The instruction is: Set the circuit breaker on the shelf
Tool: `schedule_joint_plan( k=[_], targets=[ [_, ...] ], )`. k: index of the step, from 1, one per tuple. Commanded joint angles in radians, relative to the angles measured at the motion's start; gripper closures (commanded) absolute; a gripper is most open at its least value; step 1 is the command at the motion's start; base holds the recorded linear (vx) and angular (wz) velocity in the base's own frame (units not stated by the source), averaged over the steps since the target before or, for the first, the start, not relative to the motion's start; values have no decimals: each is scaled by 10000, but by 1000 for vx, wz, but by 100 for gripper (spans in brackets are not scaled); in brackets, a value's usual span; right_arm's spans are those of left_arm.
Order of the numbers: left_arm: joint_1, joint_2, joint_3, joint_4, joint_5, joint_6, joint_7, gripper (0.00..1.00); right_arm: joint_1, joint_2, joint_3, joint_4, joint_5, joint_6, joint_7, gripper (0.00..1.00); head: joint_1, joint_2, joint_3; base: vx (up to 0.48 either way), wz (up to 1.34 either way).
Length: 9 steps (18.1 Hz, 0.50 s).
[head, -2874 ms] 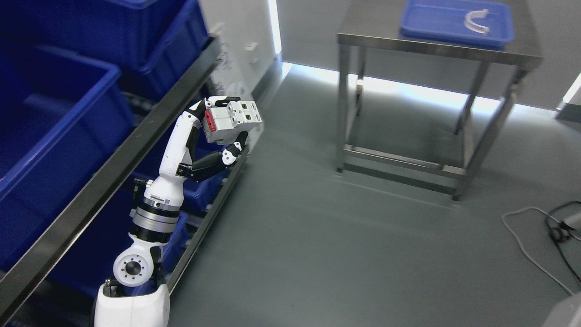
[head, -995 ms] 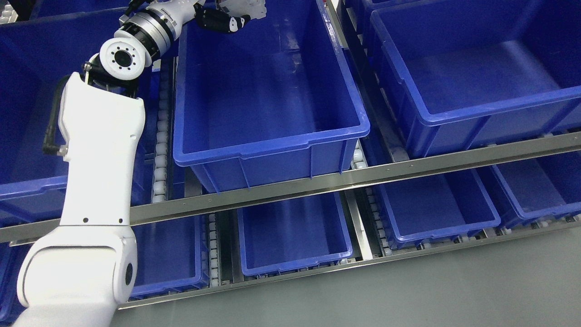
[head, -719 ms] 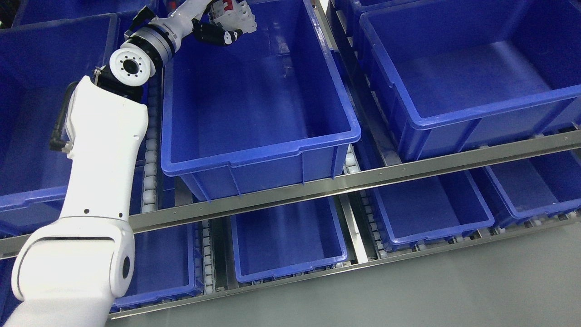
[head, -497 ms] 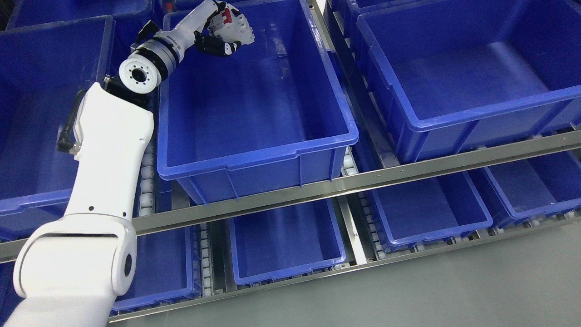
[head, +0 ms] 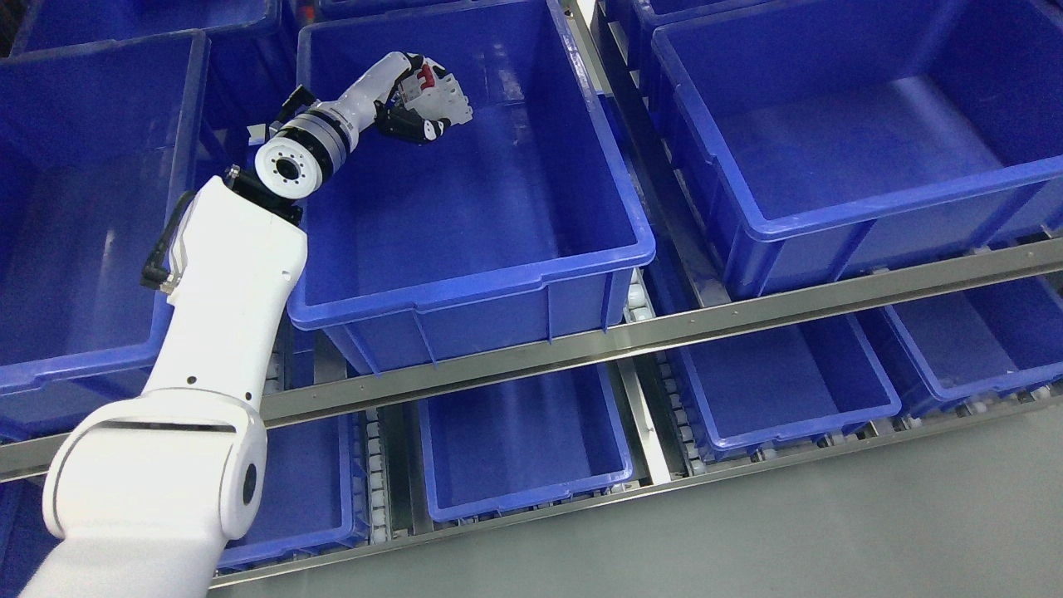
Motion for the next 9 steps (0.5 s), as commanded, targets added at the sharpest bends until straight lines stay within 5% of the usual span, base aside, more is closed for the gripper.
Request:
schedule_joint_plan(
  k=[1, 9],
  targets=[
    [-12, -236, -102, 1098, -6, 21, 34, 54, 168, -175, 0, -13, -10, -267, 39, 0, 0, 0, 0, 0, 0],
    [80, -236, -71, 1083, -6, 21, 187, 49, 168, -175, 0, 2, 6, -267, 39, 0, 0, 0, 0, 0, 0]
  ],
)
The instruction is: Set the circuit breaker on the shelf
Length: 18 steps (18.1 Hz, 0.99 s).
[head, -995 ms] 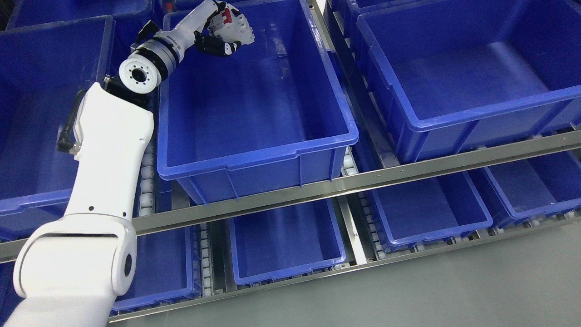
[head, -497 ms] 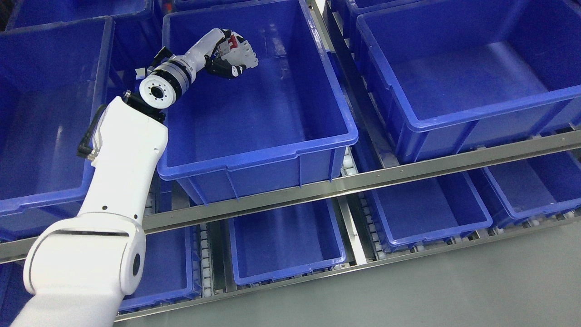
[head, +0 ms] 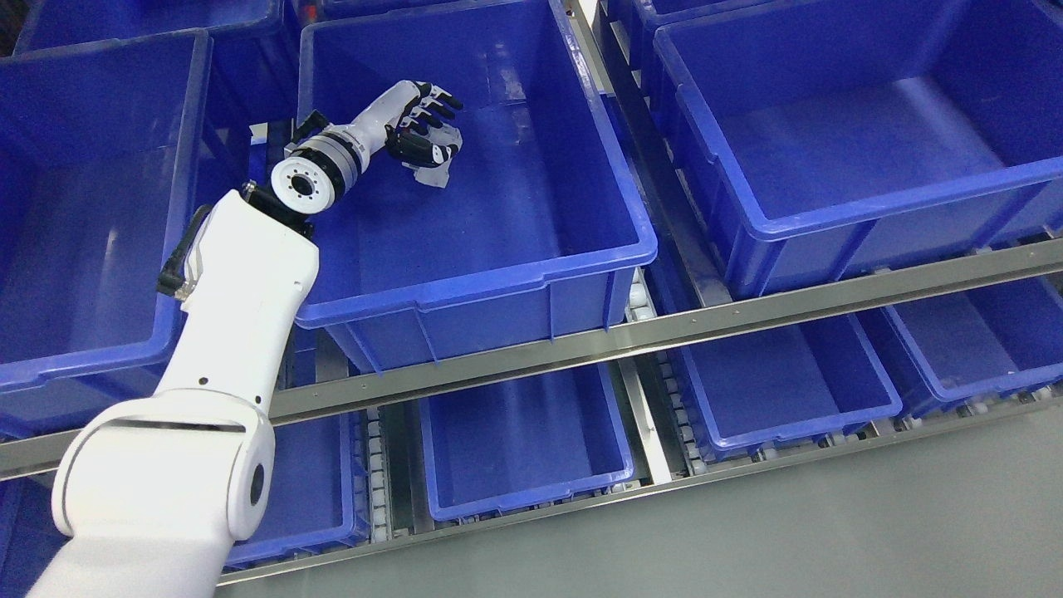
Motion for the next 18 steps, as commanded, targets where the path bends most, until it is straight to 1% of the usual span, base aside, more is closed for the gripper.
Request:
schedule_joint_plan(
  k=[1, 2, 4, 5, 6, 8, 9, 10, 11, 12, 13, 15, 16, 18],
  targets=[
    [49, -109, 80, 419, -1, 2, 145, 44, 168, -175, 0, 2, -10, -267, 19, 0, 0, 0, 0, 0, 0],
    [-42, -79, 111, 343, 14, -28, 160, 35, 168, -175, 0, -13, -10, -267, 19, 0, 0, 0, 0, 0, 0],
    [-486, -79, 188, 37, 91, -29, 160, 11, 168, -175, 0, 2, -10, -267, 19, 0, 0, 0, 0, 0, 0],
    [-564, -79, 416, -284, 136, -29, 176, 6, 168, -175, 0, 2, 5, -267, 19, 0, 0, 0, 0, 0, 0],
    [-565, -94, 935, -788, 152, 17, 252, 3, 168, -175, 0, 2, 6, -267, 19, 0, 0, 0, 0, 0, 0],
    [-565, -186, 2359, -1648, 183, 94, 923, 1, 168, -175, 0, 2, 5, -267, 19, 0, 0, 0, 0, 0, 0],
    [-580, -536, 3673, -2153, 456, 33, 1869, 1, 168, -175, 0, 2, -10, -267, 19, 0, 0, 0, 0, 0, 0],
    [-626, -717, 4491, -2599, 884, 18, 2653, 1, 168, -175, 0, 2, 5, -267, 19, 0, 0, 0, 0, 0, 0],
    [-581, -717, 5030, -3362, 1602, 78, 3299, 1, 168, -175, 0, 2, -10, -267, 19, 0, 0, 0, 0, 0, 0],
    [-520, -717, 5096, -3917, 2065, 231, 3411, 1, 168, -175, 0, -13, -10, -267, 19, 0, 0, 0, 0, 0, 0],
    [-397, -717, 5112, -4439, 2282, 627, 3443, 1, 168, -175, 0, 2, -10, -267, 19, 0, 0, 0, 0, 0, 0],
    [229, -717, 5036, -5711, 2330, 1548, 3382, 1, 168, -175, 0, 2, 6, -267, 19, 0, 0, 0, 0, 0, 0],
    [521, -717, 4914, -6264, 2330, 1810, 3367, 1, 168, -175, 0, 2, -10, -267, 19, 0, 0, 0, 0, 0, 0],
    [1257, -717, 4333, -7643, 2330, 1965, 3351, 1, 168, -175, 0, 2, -10, -267, 19, 0, 0, 0, 0, 0, 0]
  ],
)
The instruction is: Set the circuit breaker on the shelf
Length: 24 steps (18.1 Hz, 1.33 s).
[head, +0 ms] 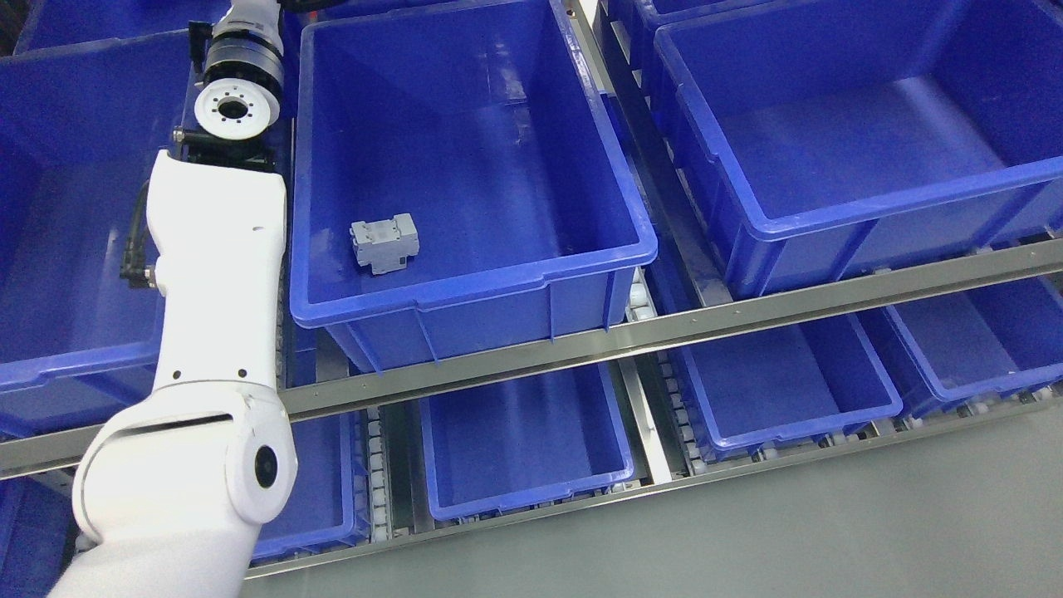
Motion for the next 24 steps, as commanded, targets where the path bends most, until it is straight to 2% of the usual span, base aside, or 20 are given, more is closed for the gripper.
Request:
schedule_joint_plan(
  k=[1, 5, 8, 10, 15, 21, 24],
  targets=[
    [1375, -138, 925, -4899, 479, 519, 0, 1, 169, -175, 0, 2, 7, -267, 1, 0, 0, 0, 0, 0, 0],
    [2234, -138, 204, -6849, 602, 1255, -200, 1, 169, -175, 0, 2, -8, -267, 1, 0, 0, 0, 0, 0, 0],
    [3902, -138, -242, -8383, 602, 2158, -215, 1, 169, -175, 0, 2, 7, -267, 1, 0, 0, 0, 0, 0, 0],
    [4871, -138, -288, -9150, 602, 2284, -200, 1, 169, -175, 0, 2, -8, -267, 1, 0, 0, 0, 0, 0, 0],
    [5043, -138, -381, -9461, 602, 2668, -154, 0, 169, -175, 0, -14, -8, -267, 1, 0, 0, 0, 0, 0, 0],
    [6223, -138, -396, -9599, 602, 2653, -92, 0, 169, -175, 0, 2, 7, -267, 1, 0, 0, 0, 0, 0, 0],
    [6317, -138, -381, -9615, 602, 2653, -92, 0, 169, -175, 0, -14, 7, -267, 1, 0, 0, 0, 0, 0, 0]
  ],
)
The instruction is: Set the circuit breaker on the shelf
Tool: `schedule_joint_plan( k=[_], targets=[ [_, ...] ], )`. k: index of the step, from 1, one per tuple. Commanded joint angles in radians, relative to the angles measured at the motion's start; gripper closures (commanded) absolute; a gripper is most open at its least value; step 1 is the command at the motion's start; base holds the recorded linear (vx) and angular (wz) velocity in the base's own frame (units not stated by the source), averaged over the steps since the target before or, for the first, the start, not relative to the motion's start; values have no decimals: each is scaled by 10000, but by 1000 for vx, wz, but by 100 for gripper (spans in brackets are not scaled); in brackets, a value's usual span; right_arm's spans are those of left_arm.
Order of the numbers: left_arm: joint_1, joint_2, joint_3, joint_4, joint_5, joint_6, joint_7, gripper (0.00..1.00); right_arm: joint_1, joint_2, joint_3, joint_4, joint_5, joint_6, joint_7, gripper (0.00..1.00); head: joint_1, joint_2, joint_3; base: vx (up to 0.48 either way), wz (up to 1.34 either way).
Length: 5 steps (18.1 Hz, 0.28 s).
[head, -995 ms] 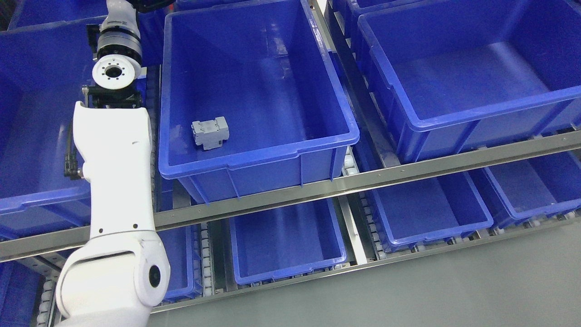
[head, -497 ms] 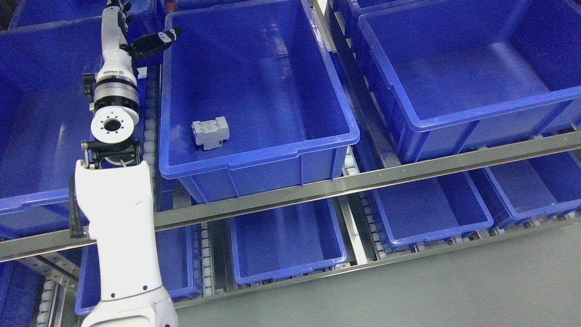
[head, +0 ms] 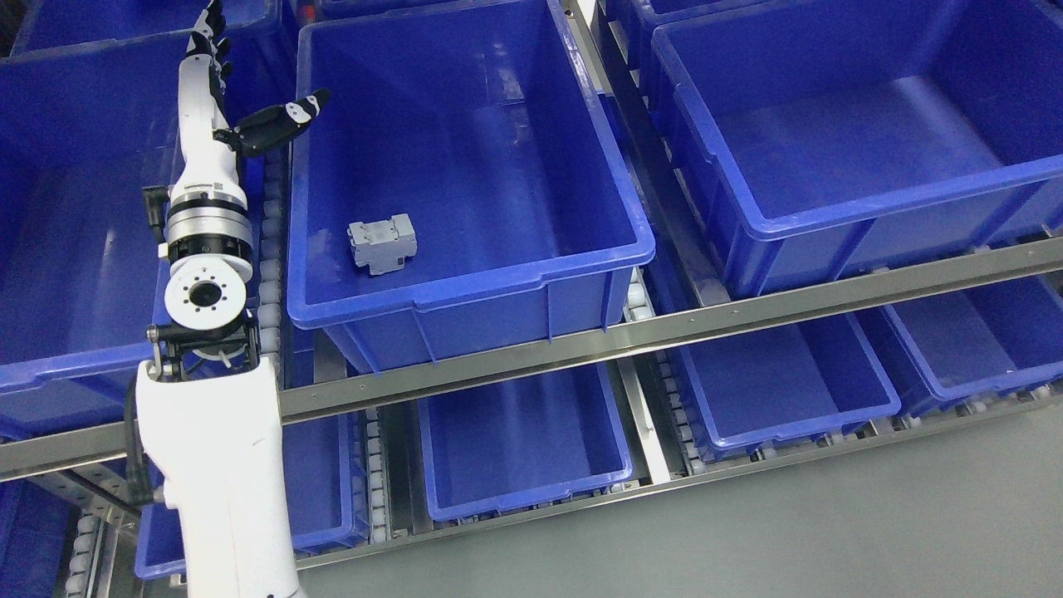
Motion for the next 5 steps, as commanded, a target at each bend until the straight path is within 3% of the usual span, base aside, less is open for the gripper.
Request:
schedule_joint_plan(
  k=[1, 5],
  targets=[
    [614, 147, -109, -1231, 5, -16, 9, 0, 168, -175, 0, 2, 6, -267, -2, 0, 0, 0, 0, 0, 0],
    [660, 147, -109, -1231, 5, -16, 9, 0, 168, -175, 0, 2, 6, -267, -2, 0, 0, 0, 0, -1, 7]
  ],
)
